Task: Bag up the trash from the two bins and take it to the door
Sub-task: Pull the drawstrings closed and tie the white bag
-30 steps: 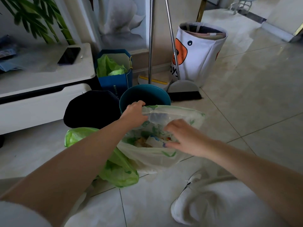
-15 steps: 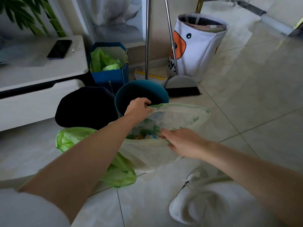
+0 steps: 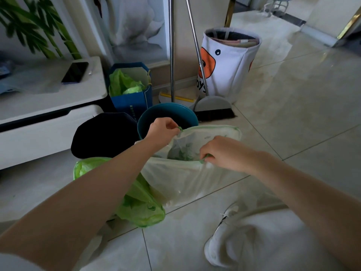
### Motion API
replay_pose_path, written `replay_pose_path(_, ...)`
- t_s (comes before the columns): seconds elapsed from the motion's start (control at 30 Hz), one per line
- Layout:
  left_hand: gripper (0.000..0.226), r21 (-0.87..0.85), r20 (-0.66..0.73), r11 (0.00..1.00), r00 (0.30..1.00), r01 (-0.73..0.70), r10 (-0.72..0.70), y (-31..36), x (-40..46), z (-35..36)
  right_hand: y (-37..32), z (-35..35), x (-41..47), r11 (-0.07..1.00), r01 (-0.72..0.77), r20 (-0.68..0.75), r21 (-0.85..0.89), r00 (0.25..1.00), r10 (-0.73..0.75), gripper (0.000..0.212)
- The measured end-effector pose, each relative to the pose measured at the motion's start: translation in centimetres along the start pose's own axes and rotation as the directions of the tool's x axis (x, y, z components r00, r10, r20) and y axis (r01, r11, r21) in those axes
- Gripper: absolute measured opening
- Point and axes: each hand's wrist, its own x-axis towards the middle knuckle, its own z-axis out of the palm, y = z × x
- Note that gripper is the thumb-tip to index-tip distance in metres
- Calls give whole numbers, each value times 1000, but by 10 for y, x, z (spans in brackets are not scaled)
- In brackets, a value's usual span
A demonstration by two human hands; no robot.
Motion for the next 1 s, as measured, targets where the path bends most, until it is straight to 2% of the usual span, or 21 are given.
replay_pose_path(0.1,9,-44,-13,999,1000,-6,6,9,-11,-8,-2,-15,-8,1000,12,-161,-22,987,-16,19)
replay_pose_path(0.17,5,-89,-49,996,999,-22,17,20,-18,-19,-3,-27,-15,999,23,-354,-34,935,-33,17)
replay_pose_path(0.3,11,-241,-189,960,977,-142,97,50,-36,-45,-10,-50,-31,993,109,-728,43,685,-43,14)
replay_pose_path(0.37,12,-327,-203,922,968,-208,147,63,-49,-55,-18,-56,-35,977,188,-833,104,553,-18,10)
replay_pose_path(0.43,10,-341,-174,910,967,-235,184,72,-65,-59,-27,-57,-37,963,217,-868,162,496,34,8)
replay_pose_path(0.5,6,-292,-131,926,969,-240,210,79,-79,-59,-35,-54,-36,955,209,-847,210,527,71,9)
replay_pose_path(0.63,4,-214,-97,932,956,-292,277,93,-100,-55,-43,-52,-29,919,200,-748,338,651,133,21)
replay_pose_path(0.77,8,-213,-110,933,956,-289,271,100,-106,-56,-45,-58,-21,914,173,-643,368,757,116,21)
replay_pose_path(0.93,4,-171,-110,926,940,-337,322,96,-110,-55,-46,-60,-17,895,188,-581,405,809,94,17)
replay_pose_path(1.0,8,-221,-124,920,944,-325,304,88,-111,-56,-46,-60,-15,863,202,-567,463,816,113,11)
